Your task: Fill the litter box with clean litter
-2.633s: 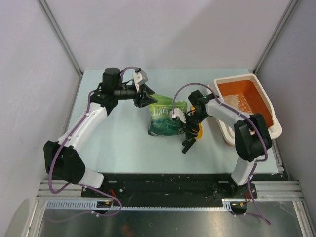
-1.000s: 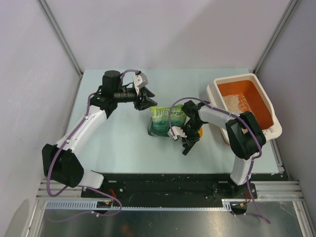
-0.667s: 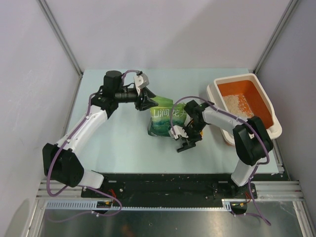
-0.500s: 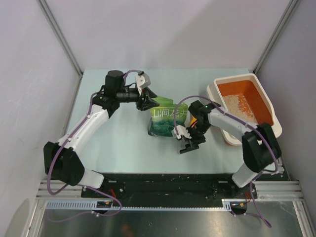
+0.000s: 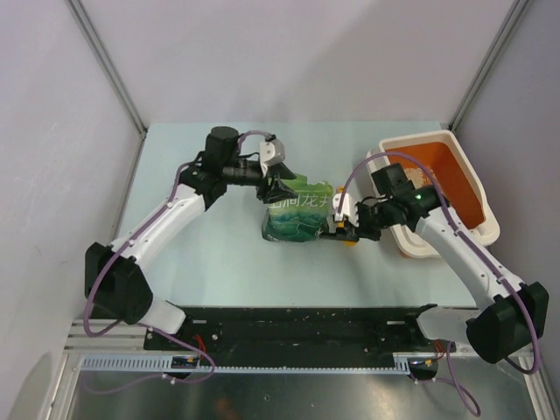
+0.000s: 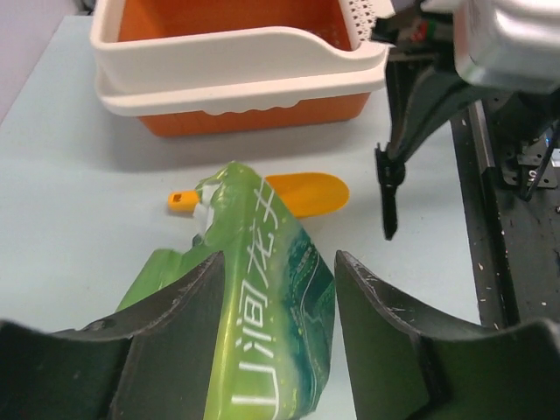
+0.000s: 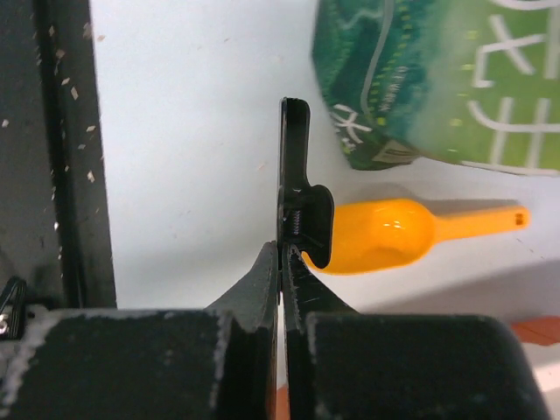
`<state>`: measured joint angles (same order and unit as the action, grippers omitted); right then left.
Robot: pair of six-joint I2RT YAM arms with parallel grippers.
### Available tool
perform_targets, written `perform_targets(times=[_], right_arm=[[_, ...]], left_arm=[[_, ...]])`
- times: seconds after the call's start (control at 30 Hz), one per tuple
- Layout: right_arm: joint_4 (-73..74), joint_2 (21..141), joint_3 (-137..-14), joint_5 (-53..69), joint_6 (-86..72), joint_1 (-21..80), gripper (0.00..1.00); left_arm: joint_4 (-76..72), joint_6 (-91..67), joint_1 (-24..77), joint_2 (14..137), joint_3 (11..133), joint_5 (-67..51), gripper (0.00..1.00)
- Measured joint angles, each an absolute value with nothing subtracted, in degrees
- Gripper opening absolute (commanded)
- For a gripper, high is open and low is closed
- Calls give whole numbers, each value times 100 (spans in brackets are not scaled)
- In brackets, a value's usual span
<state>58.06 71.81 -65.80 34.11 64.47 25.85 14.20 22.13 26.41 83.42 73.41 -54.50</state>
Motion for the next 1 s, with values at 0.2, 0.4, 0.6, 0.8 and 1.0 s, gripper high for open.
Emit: perform_targets(times=[0.2,0.4,0.6,0.8,1.0], right_arm=[[5113,7122,-6622,3581,5590,2309,0],[4451,7288,-6698,3717,4764,2112,0],[3981,7336,-6702,3693,4431,2115,0],[3752,7470,-6709,3581,4329,2115,0],[3588,7559,-6709,3424,4309,2161,0]], left_arm=[[1426,2650,2974,8879,7474,-5430,56],[1531,3183,3129,9467,7723,-5354,52],[1769,3719,3155,9644,7824,-5107,48],[1863,4029,3162,9730,7824,-4910,40],[1903,4097,3162,9883,7850,-4847,31]])
